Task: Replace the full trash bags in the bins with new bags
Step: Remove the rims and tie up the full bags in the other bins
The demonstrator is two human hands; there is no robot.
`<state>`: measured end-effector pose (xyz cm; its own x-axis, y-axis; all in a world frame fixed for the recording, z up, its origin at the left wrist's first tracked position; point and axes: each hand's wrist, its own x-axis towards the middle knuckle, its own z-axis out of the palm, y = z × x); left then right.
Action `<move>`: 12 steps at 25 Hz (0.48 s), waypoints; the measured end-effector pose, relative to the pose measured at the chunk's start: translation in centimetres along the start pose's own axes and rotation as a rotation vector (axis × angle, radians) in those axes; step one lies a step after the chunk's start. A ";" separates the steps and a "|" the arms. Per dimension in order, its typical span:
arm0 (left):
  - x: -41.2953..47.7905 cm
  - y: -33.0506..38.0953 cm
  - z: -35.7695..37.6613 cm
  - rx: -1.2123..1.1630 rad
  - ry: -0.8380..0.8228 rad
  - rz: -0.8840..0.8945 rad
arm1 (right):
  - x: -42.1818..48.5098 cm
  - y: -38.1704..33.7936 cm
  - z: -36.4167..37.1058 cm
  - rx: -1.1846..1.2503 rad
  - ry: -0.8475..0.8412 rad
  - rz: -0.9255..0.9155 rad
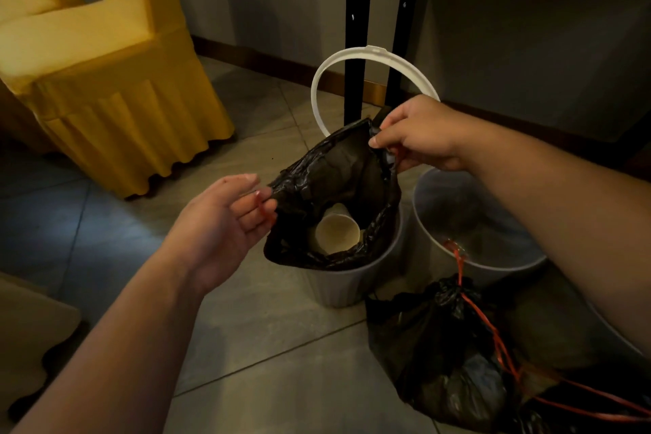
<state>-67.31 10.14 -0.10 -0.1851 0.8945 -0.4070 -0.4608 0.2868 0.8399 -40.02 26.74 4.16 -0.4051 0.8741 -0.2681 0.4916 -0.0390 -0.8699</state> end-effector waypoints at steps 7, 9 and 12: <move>0.5 1.1 6.8 0.232 -0.061 0.039 | -2.3 -3.6 4.0 -0.130 0.074 -0.095; 0.7 1.1 8.4 0.289 -0.077 0.032 | -3.0 -4.0 4.9 -0.291 0.135 -0.132; 0.6 0.8 9.2 0.322 -0.042 0.017 | -4.3 -4.4 5.3 -0.348 0.217 -0.207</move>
<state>-59.78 14.09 3.58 -0.1508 0.9116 -0.3825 -0.1582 0.3597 0.9196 -44.51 20.61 6.96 -0.3695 0.9290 0.0218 0.6619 0.2796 -0.6955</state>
